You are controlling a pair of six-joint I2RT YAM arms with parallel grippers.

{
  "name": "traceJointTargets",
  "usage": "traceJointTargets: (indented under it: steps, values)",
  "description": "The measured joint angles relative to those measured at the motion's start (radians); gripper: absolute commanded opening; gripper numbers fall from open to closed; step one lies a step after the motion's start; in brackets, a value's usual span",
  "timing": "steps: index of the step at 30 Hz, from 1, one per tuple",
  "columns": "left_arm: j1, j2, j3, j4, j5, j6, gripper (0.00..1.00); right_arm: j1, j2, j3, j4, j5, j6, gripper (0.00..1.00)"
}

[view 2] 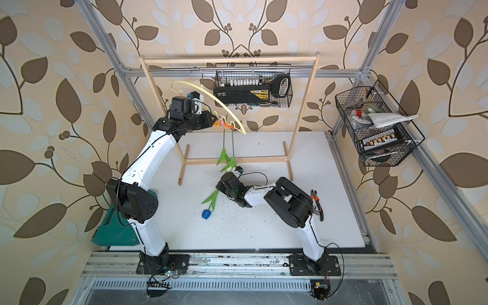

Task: Dry the flowers on a clothes hanger
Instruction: Pick up the flower at the center of the board.

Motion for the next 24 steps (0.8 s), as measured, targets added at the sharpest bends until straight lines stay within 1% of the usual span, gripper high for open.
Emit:
traceJointTargets:
  steps: [6, 10, 13, 16, 19, 21, 24]
  values:
    - [0.0, 0.0, 0.003, -0.013, 0.0, 0.0, 0.22, -0.006, -0.153, -0.261, 0.179, -0.144, 0.005, 0.0]
    - [0.0, 0.0, 0.003, -0.015, 0.0, 0.0, 0.22, -0.027, -0.257, -0.378, 0.18, -0.2, -0.031, 0.0]
    - [0.0, 0.0, 0.003, -0.015, 0.0, 0.0, 0.22, -0.034, -0.33, -0.403, 0.129, -0.243, -0.09, 0.0]
    - [0.0, 0.0, 0.003, -0.015, 0.002, 0.0, 0.22, -0.027, -0.402, -0.404, 0.045, -0.28, -0.18, 0.0]
    - [0.0, 0.0, 0.003, -0.015, 0.005, -0.002, 0.22, 0.009, -0.488, -0.404, -0.08, -0.267, -0.289, 0.0]
    - [-0.002, 0.0, 0.003, -0.015, 0.009, -0.003, 0.22, 0.056, -0.55, -0.403, -0.164, -0.237, -0.366, 0.0]
    - [-0.009, 0.0, 0.003, -0.016, 0.019, -0.005, 0.21, 0.107, -0.606, -0.381, -0.247, -0.216, -0.468, 0.0]
